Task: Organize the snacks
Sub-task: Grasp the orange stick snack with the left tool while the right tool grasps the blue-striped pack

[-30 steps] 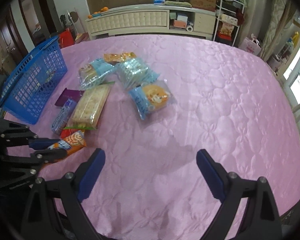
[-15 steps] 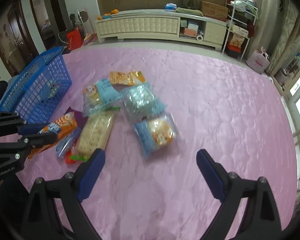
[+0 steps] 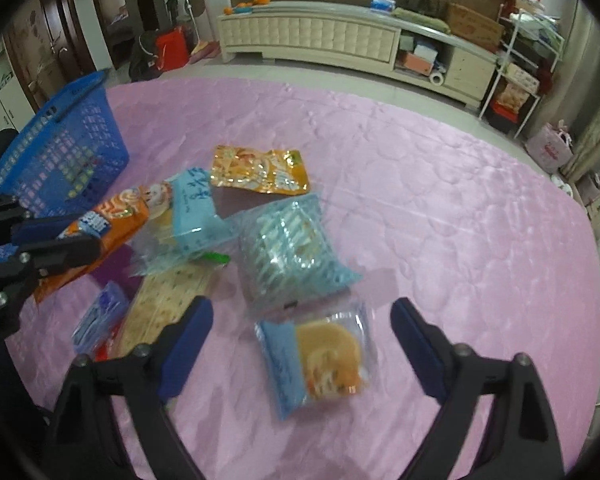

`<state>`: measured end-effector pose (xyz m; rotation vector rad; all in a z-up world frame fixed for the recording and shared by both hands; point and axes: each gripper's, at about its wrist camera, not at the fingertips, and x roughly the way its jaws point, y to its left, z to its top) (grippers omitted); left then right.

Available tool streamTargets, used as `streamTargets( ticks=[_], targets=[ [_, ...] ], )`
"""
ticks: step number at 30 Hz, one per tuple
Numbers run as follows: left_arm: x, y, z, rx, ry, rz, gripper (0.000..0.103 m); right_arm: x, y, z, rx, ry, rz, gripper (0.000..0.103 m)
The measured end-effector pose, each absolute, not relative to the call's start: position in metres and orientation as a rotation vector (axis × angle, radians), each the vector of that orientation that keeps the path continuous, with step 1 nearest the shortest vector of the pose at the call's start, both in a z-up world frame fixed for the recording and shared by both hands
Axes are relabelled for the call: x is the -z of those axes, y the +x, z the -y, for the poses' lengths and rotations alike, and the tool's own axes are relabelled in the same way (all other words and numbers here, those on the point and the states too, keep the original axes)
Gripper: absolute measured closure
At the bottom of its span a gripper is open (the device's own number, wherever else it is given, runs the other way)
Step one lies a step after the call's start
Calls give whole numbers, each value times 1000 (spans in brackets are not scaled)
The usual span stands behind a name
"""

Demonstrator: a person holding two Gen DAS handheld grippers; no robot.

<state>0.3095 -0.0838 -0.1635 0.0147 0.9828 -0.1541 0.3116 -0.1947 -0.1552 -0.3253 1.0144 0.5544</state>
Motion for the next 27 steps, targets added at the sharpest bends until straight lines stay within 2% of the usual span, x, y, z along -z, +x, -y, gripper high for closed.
streamTargets(
  ticks=[1, 2, 25, 27],
  targets=[
    [165, 312, 83, 150, 10, -986, 91, 162, 318, 192, -566, -330, -1031, 29],
    [167, 314, 82, 146, 1, -991, 91, 166, 322, 190, -566, -340, -1037, 32],
    [176, 324, 78, 128, 2, -998, 91, 192, 357, 151, -682, -507, -1057, 32],
    [177, 324, 78, 130, -2, -999, 91, 194, 357, 151, -688, -515, -1054, 35]
  ],
)
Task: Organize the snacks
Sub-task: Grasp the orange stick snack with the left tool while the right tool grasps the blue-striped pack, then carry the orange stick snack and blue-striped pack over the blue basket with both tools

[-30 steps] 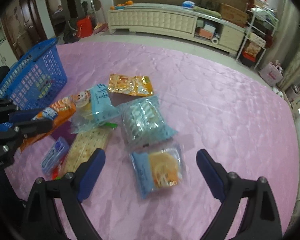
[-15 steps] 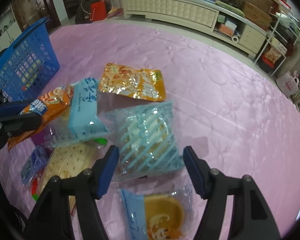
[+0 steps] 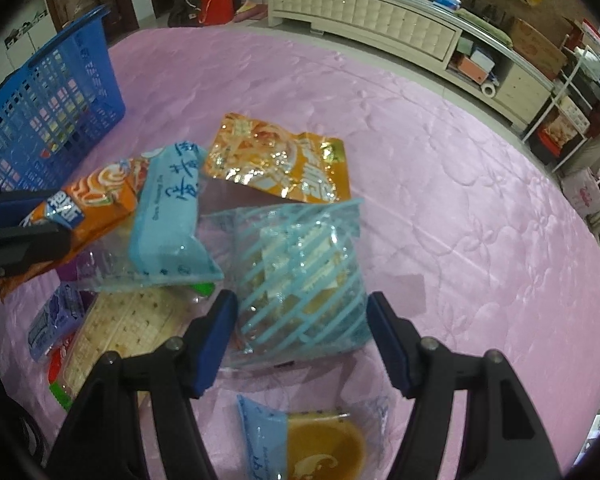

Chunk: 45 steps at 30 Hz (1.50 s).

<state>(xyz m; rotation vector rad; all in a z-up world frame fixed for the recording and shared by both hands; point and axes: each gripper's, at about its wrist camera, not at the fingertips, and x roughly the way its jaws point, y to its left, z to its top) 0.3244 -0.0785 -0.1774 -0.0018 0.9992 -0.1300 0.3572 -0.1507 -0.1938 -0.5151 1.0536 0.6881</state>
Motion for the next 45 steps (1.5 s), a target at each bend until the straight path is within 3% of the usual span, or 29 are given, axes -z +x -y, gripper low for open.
streamTargets(
  ticks=[2, 5, 28, 45],
  targets=[
    [178, 324, 78, 127, -8, -1002, 91, 191, 353, 153, -687, -505, -1037, 41],
    [176, 321, 77, 134, -18, -1009, 91, 186, 344, 161, -676, -467, -1031, 43],
    [58, 192, 77, 120, 4, -832, 91, 31, 195, 175, -587, -390, -853, 43],
    [17, 137, 2, 73, 29, -740, 91, -4, 147, 112, -564, -267, -826, 43]
  ],
)
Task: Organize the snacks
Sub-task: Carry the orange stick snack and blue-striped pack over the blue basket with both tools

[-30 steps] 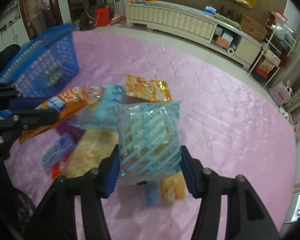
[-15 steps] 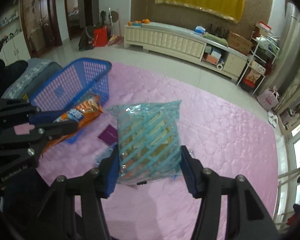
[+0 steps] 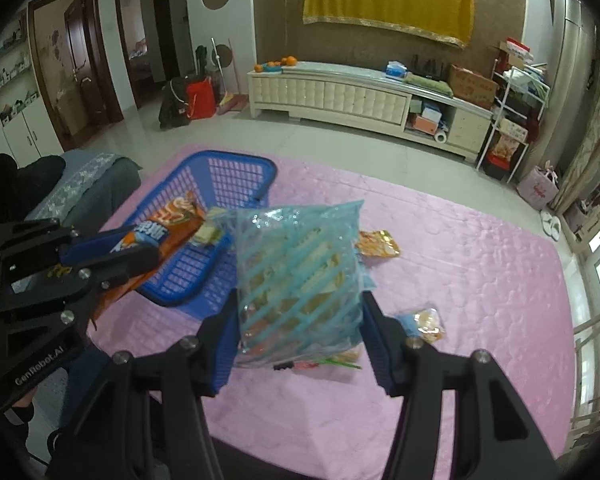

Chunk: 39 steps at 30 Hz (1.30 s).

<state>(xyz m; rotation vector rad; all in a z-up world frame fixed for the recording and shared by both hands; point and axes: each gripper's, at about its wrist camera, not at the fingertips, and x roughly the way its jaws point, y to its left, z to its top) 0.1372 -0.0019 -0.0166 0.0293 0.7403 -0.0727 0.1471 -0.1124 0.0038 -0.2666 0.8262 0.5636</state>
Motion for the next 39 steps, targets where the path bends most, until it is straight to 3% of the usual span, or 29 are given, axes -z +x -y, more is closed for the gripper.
streamTargets(
  ticks=[17, 38, 39],
  targets=[
    [14, 159, -84, -4, -35, -740, 91, 1, 175, 24, -627, -335, -833, 43],
    [75, 240, -136, -56, -92, -831, 90, 58, 250, -23, -634, -334, -927, 42],
    [76, 241, -137, -64, -87, -829, 85, 60, 251, -24, -629, -337, -932, 42]
  ],
)
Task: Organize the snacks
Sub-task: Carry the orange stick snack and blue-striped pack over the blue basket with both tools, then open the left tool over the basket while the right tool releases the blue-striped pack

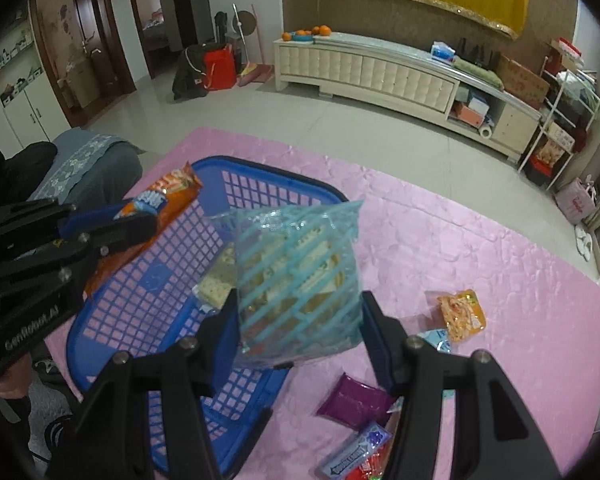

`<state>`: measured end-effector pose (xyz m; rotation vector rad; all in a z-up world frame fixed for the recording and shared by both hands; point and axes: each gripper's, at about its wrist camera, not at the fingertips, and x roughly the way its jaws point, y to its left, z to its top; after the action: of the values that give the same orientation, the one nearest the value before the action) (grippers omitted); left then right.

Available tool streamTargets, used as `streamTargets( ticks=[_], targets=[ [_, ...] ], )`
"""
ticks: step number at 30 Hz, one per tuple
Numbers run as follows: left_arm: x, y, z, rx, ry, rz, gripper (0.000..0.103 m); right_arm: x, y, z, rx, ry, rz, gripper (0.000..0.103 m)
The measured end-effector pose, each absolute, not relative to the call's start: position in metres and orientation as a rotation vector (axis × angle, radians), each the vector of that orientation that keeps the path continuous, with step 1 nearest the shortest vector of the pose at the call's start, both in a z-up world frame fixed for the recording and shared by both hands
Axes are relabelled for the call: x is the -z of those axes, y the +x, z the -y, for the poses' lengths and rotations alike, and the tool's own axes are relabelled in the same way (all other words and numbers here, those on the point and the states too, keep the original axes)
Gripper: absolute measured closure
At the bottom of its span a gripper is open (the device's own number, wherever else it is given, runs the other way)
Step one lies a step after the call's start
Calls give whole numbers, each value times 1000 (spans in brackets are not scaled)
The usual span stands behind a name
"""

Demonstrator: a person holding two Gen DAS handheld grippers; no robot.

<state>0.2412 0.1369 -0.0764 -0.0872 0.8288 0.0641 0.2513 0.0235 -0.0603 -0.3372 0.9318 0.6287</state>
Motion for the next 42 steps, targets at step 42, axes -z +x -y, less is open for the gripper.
streamTargets(
  ticks=[42],
  targets=[
    [89, 220, -211, -116, -174, -905, 44, 81, 258, -114, -704, -438, -974, 41]
  ],
)
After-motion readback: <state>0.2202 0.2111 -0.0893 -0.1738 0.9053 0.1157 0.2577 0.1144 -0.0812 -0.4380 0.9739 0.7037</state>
